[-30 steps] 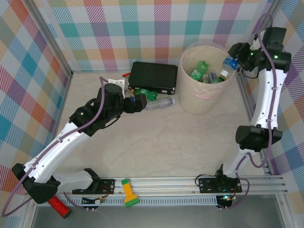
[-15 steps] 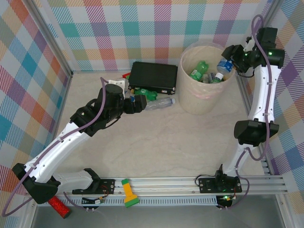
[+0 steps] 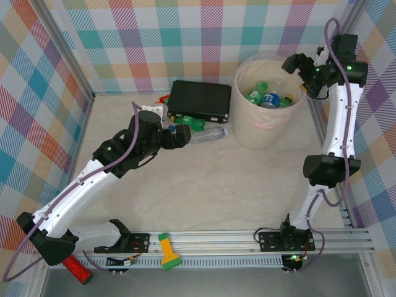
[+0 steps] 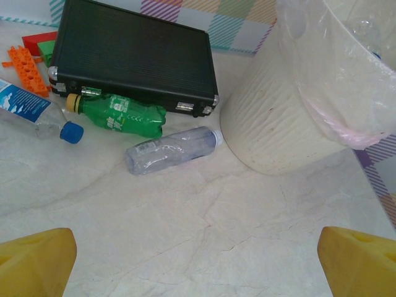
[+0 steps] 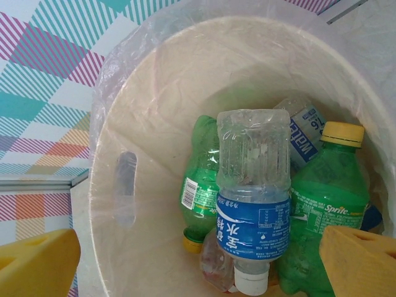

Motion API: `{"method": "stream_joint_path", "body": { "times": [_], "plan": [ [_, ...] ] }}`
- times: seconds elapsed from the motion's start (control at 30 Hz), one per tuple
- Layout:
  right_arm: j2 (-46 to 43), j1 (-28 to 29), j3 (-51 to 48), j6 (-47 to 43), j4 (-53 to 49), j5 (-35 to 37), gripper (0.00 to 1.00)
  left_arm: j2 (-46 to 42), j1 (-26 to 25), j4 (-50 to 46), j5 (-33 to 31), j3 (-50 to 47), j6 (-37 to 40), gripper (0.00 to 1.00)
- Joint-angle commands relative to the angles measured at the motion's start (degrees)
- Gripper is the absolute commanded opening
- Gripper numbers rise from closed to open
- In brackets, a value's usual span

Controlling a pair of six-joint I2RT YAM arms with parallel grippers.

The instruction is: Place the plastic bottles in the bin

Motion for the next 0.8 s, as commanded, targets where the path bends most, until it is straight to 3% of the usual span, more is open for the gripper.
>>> {"method": "stream_joint_path", "body": {
  "times": [0.0, 0.33, 0.53, 0.6, 0.77],
  "plan": [
    [-2.5, 0.1, 1.3, -0.1, 0.3, 0.2, 0.99, -0.7, 0.8, 0.2, -0.5, -0.2, -0.4, 1.0],
    [-10.6, 2.7, -4.8, -0.7, 3.6, -0.4, 0.99, 3.9, 2.6, 2.0, 1.8, -1.2, -0.3, 1.0],
    [-19.0, 8.7, -16.2, -1.4, 7.8, 1.3, 0.99, 9.6, 7.5, 5.6, 6.2, -2.0, 0.4, 1.0],
    [-22.0, 10.9, -20.5, -1.4, 9.6, 2.2, 0.99, 12.1, 9.5, 8.1, 9.9, -2.4, 1.4, 0.96],
    [-27.4, 16.1, -29.2, 0.1, 13.6, 2.5, 0.99, 20.9, 10.2, 11.7, 11.7, -0.9, 7.2, 0.94]
  ]
}}
